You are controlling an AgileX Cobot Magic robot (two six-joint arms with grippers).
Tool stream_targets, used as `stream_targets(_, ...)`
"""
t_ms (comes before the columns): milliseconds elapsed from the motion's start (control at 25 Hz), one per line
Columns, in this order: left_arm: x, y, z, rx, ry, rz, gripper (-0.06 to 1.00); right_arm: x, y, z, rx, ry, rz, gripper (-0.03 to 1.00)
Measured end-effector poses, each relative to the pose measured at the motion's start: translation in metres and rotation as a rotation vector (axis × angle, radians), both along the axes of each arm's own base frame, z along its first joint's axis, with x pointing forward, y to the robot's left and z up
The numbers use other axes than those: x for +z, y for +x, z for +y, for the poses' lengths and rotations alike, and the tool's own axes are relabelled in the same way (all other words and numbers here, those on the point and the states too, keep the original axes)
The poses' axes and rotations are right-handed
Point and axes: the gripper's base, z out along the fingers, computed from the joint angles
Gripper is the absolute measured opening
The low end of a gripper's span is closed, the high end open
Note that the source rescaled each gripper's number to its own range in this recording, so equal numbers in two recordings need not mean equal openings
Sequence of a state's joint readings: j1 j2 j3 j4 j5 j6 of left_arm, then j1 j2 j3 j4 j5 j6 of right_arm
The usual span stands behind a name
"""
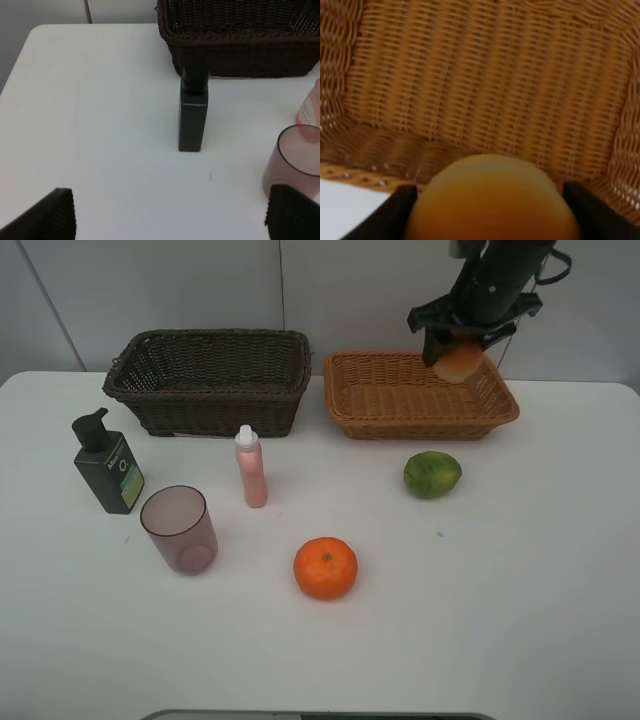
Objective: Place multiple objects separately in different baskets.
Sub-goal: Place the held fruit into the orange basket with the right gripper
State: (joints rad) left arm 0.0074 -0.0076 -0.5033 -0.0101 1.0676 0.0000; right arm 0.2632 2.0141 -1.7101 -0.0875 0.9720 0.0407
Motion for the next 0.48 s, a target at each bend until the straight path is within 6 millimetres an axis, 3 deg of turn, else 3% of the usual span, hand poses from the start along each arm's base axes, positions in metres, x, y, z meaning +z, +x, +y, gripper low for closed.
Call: stream_targets(480, 0.0, 0.0, 0.0, 0.0, 0.0, 0.0, 0.98, -0.051, 0.035, 0.019, 0.044, 0.036, -0.135, 0.01)
